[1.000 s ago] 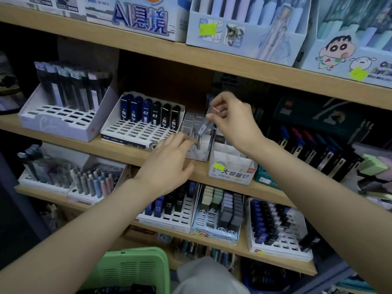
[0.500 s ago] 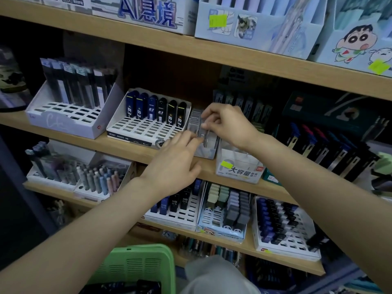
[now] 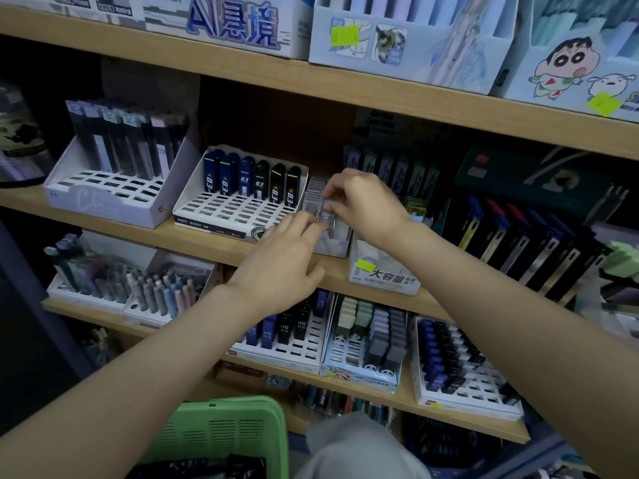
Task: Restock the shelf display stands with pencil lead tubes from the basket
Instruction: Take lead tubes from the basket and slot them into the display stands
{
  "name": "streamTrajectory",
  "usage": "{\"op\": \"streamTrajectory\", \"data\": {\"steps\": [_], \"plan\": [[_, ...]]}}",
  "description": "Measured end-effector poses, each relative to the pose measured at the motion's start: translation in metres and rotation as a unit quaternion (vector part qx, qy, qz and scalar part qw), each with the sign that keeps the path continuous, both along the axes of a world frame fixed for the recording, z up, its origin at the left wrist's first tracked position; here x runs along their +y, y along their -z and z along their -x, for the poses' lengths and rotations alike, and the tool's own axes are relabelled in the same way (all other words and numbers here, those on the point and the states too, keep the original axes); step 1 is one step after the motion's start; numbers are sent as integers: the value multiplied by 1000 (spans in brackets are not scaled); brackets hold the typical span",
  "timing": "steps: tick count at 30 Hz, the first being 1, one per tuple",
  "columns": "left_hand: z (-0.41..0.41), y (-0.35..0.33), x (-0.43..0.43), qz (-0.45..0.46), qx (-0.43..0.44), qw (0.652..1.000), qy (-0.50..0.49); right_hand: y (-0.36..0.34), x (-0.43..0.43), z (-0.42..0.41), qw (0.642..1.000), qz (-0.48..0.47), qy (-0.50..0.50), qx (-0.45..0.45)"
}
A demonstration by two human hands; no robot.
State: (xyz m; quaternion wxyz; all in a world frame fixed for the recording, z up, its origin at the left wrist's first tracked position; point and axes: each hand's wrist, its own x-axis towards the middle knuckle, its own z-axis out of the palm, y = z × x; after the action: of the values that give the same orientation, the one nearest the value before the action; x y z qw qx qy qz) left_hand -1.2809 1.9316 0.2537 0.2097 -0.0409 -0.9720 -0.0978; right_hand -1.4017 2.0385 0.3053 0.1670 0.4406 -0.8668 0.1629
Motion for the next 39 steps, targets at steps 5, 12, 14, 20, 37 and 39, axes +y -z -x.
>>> {"op": "streamTrajectory", "data": {"steps": [5,12,14,20,37,39], "plan": [[0,0,-1,7,-8,1000,-1,-1,2,-7,1000,-15,7,0],[-23,-1,-6,41,1,999,-12,12,9,-43,982,-55,12,177],[-42,8,-13,83,19,996,-26,21,10,-62,972,-23,5,234],[-119,76,-56,115,-17,987,-109,76,-2,-115,970,-53,-66,226],[-239,349,-122,-248,-490,775,-314,432,-74,-188,846,-385,-136,-342],[-238,367,-126,-299,-511,740,-318,456,-73,-194,819,-404,-115,-390]]}}
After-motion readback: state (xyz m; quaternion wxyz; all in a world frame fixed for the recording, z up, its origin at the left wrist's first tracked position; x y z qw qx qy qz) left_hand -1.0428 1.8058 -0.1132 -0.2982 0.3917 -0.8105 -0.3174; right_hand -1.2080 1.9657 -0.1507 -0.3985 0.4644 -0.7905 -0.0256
